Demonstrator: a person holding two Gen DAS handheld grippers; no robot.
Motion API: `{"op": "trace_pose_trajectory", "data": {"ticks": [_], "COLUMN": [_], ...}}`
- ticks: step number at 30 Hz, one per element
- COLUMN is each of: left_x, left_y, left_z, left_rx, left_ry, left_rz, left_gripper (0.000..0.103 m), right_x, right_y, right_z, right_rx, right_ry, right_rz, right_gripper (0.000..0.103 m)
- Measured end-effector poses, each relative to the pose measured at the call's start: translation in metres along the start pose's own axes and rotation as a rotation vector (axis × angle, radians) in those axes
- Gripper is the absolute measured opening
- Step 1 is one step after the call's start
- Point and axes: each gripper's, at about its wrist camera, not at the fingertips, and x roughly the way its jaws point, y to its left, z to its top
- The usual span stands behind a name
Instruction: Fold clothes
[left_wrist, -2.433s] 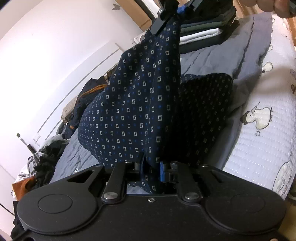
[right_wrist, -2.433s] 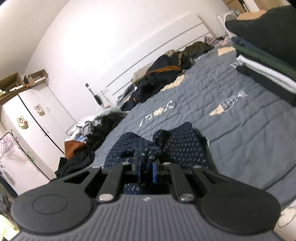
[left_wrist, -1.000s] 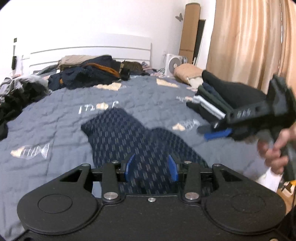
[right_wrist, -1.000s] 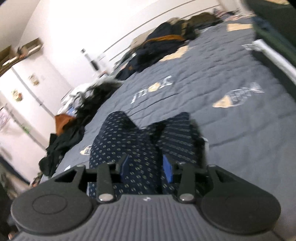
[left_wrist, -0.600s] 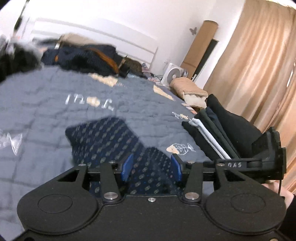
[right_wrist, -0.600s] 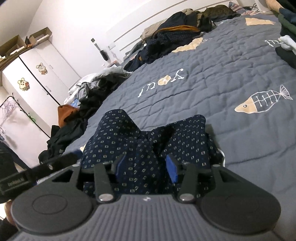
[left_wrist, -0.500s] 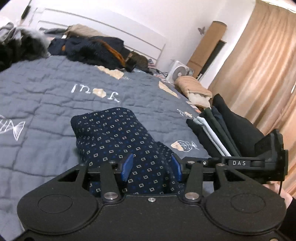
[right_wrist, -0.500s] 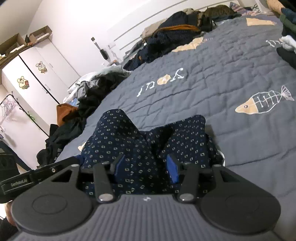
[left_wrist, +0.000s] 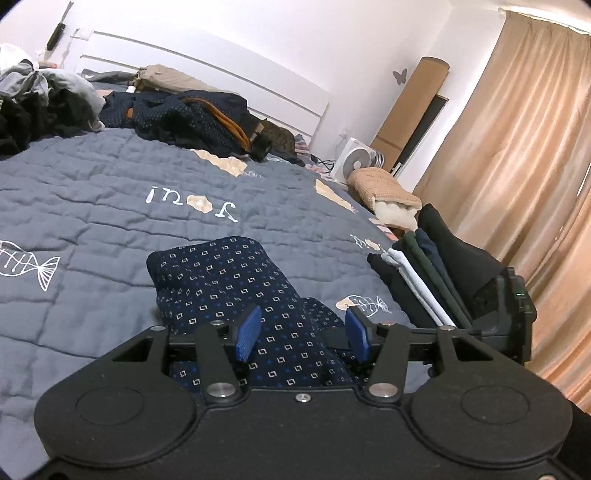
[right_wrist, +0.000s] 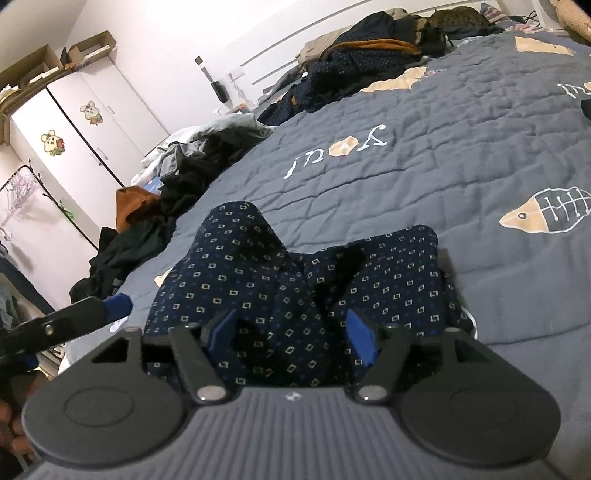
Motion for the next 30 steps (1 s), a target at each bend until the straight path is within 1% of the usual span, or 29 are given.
{"op": "trace_pose_trajectory", "data": {"ticks": [8,9,11,13,15,17,20,25,27,29,30], "left_x": [0.004,0.004,0.006,0.007,0.008,0.009,0.010,0.006,0.002,-0.002,-0.003], "left_y": [0.002,0.002,0.003,0.004,0.005,0.005,0.006,0.010,0.013,0.015,0.016], "left_z": [-0.003,-0.003,-0.002,-0.002,-0.002,-0.001,0.001,0.007,0.011,0.015,0.018], "left_rx": [0.006,0.005,0.004,0.005,0.006,0.009,0.001,-0.032,-0.057,-0.087,-0.101], "left_ry": [0.007,0.006,0.007,0.005,0.009,0.013,0.011,-0.009,-0.022,-0.030,-0.034], "left_rz": [0.020,0.021,0.022,0.024,0.027,0.035,0.037,0.024,0.016,-0.002,-0.012], "left_gripper": [0.051,0.051,0.051,0.051,0.051,0.051,0.051,0.052,0.057,0.057,0.057], "right_x": [0.005,0.005,0.006,0.005,0.004,0.000,-0.012,-0.027,-0.032,-0.036,-0.037], "right_y": [-0.001,0.000,0.002,0.005,0.010,0.016,0.023,0.037,0.048,0.061,0.069], "right_z": [-0.001,-0.001,-0.002,-0.001,0.000,0.002,0.005,0.005,0.005,0.002,0.000], "right_rx": [0.016,0.016,0.015,0.003,-0.015,-0.041,-0.074,-0.151,-0.202,-0.264,-0.297], "right_ry": [0.010,0.009,0.012,0.012,0.007,-0.017,-0.066,-0.102,-0.112,-0.115,-0.110], "right_rz": [0.025,0.028,0.029,0.022,0.013,0.001,0.015,0.087,0.119,0.158,0.163], "right_gripper": [0.068,0.066,0.058,0.020,0.009,0.004,0.003,0.003,0.003,0.003,0.003]}}
